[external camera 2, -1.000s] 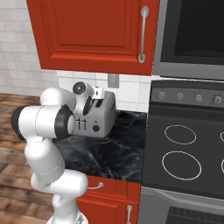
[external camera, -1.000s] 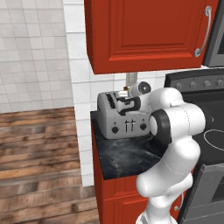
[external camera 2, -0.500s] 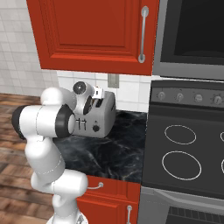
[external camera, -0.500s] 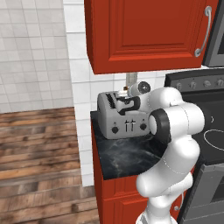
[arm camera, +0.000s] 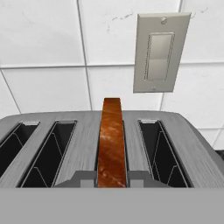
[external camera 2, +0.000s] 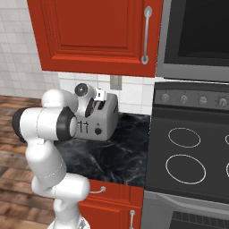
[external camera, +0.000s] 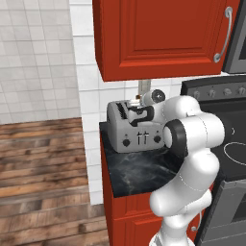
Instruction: Start the toaster. Once the lever pops up, take the bread to the plate on the dining counter.
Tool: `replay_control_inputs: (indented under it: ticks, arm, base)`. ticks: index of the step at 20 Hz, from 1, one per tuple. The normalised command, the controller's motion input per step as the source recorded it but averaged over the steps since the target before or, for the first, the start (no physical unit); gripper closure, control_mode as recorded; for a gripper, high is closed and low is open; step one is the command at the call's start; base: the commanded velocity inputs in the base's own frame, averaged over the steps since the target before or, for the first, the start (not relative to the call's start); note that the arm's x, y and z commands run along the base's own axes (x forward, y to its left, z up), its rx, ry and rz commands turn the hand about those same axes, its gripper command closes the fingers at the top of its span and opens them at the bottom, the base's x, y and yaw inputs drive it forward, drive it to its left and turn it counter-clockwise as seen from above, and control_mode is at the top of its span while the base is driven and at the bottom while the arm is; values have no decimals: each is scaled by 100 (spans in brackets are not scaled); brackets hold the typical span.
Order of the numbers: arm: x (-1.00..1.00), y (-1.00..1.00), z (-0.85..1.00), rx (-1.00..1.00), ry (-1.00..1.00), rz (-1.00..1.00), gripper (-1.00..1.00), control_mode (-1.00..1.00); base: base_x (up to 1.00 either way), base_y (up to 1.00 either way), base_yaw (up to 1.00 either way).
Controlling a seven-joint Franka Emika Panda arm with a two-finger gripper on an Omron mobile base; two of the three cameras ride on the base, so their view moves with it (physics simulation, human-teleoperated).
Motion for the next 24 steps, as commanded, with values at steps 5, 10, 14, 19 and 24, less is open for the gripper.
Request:
replay_control_inputs:
  ticks: [5,10,14,19,24]
  arm:
    - [0,0,0,0,0,0,100,-100]
    - [0,0,0,0,0,0,100,-100]
    - [0,0,0,0,0,0,100,-100]
    - [0,0,0,0,0,0,100,-100]
    - [0,0,0,0,0,0,100,-100]
  base:
    - [0,0,0]
    - [0,0,0]
    - [0,0,0]
    - [0,0,0]
    - [0,0,0]
